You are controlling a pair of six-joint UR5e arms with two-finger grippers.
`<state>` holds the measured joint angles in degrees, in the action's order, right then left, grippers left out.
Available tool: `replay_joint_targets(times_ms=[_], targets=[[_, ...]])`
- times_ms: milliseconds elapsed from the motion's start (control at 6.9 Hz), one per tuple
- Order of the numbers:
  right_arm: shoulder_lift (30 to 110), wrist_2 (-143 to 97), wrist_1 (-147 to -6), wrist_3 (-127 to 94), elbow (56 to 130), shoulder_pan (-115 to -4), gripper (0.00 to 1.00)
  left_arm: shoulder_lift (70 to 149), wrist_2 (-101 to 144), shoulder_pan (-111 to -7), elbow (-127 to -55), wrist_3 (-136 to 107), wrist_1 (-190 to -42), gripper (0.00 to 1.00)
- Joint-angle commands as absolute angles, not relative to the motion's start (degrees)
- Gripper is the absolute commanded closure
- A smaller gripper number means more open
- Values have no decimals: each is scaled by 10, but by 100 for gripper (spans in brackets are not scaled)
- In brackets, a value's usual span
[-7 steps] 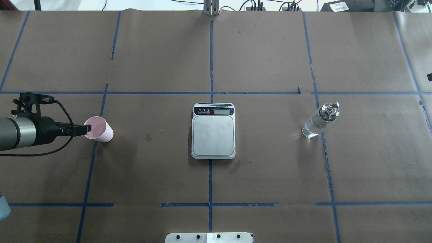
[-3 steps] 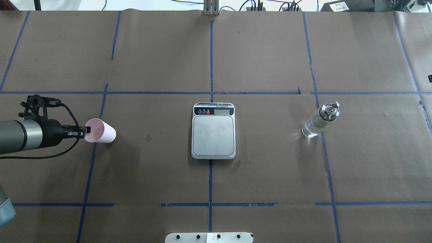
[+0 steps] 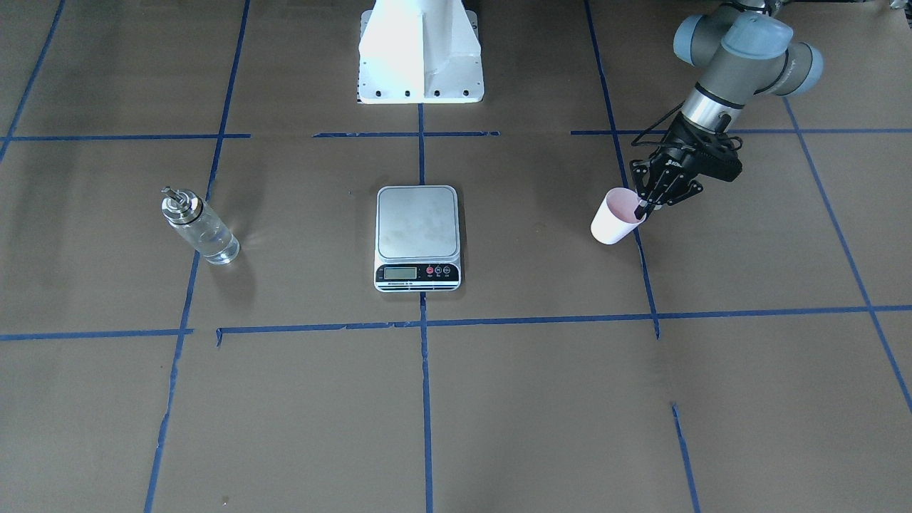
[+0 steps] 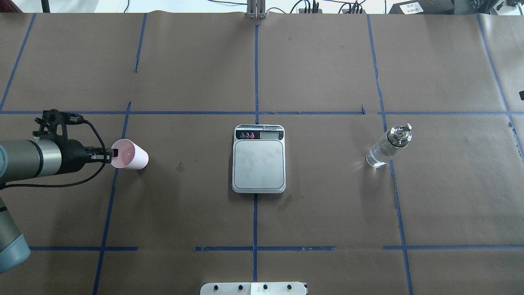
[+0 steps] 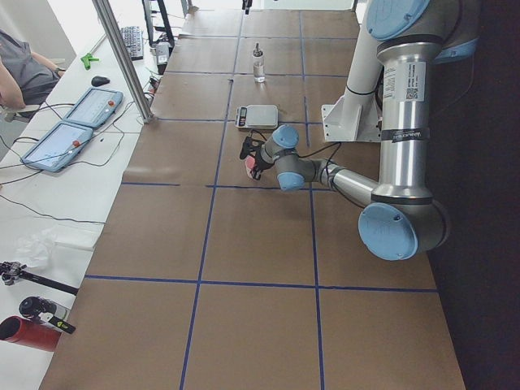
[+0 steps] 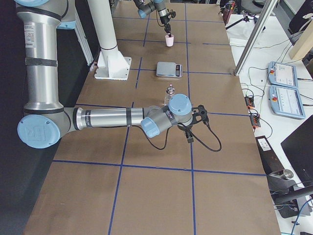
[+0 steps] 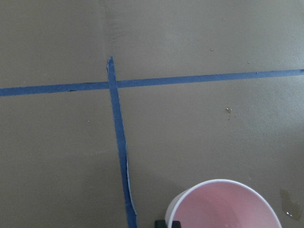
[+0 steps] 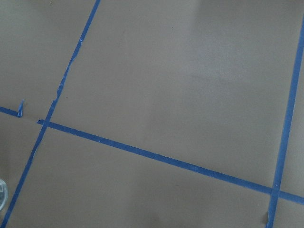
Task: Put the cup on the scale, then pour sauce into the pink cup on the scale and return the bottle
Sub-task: 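Carry the pink cup with the left gripper onto the scale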
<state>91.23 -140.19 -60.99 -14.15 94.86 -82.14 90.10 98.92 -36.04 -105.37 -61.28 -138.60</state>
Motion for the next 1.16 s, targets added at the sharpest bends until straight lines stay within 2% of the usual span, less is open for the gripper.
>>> replay_joint_targets(times_ms=[0, 290, 580, 1014], targets=[[912, -1402, -610, -142, 949, -821, 0, 1013, 990, -363, -1057, -613, -1249, 100], [912, -1401, -610, -142, 949, -821, 0, 1174, 991, -358, -1053, -623, -1055, 100], [913, -1402, -610, -142, 949, -822, 0, 1294, 991, -325, -1026, -678, -940, 100], [914, -1402, -610, -142, 950, -822, 0, 1341, 986, -272, -977, -712, -940, 97]])
